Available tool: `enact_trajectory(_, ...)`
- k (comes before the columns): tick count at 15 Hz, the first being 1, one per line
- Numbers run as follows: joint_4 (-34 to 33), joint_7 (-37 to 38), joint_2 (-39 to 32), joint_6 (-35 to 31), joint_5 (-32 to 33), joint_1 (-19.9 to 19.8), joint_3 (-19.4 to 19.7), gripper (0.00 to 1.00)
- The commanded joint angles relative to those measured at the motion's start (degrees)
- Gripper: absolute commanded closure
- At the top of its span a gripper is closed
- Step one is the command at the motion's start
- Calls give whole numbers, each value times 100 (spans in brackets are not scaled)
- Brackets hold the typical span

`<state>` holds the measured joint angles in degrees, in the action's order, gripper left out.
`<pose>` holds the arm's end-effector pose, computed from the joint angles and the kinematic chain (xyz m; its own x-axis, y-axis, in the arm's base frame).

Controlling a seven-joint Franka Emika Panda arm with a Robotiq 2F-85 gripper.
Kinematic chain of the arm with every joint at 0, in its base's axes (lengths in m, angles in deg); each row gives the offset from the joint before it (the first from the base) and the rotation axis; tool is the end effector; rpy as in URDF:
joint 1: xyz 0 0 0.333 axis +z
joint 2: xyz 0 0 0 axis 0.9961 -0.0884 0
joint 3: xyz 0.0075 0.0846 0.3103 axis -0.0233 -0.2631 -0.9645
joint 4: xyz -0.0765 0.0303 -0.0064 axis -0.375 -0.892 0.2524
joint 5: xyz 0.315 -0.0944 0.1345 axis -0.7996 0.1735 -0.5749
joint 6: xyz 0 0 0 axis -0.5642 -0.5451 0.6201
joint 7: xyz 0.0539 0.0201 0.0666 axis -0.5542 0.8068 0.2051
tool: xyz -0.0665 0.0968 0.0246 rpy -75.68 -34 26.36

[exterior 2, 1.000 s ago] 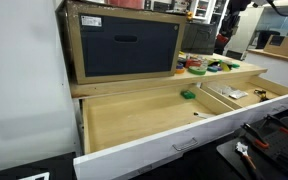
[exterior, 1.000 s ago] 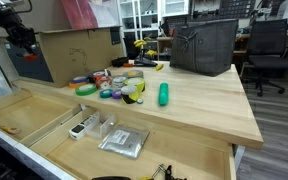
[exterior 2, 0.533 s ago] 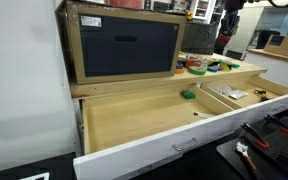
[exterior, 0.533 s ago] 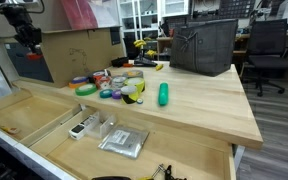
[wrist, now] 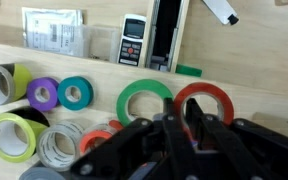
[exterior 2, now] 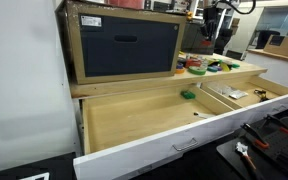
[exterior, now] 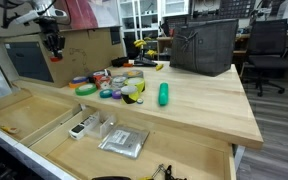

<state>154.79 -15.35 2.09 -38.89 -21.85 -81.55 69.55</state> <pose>0.5745 0.0482 0.4569 0.9787 0.1389 -0.1514 0.1607 -0.9766 0.1429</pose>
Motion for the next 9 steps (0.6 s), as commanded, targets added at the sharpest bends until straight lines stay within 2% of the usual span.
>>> enact_trajectory(1, -1228, 268, -1065, 357, -48, 151, 11, 96)
enact_trajectory(9, -2579, 428, -2486, 685, 72, 398, 143, 96)
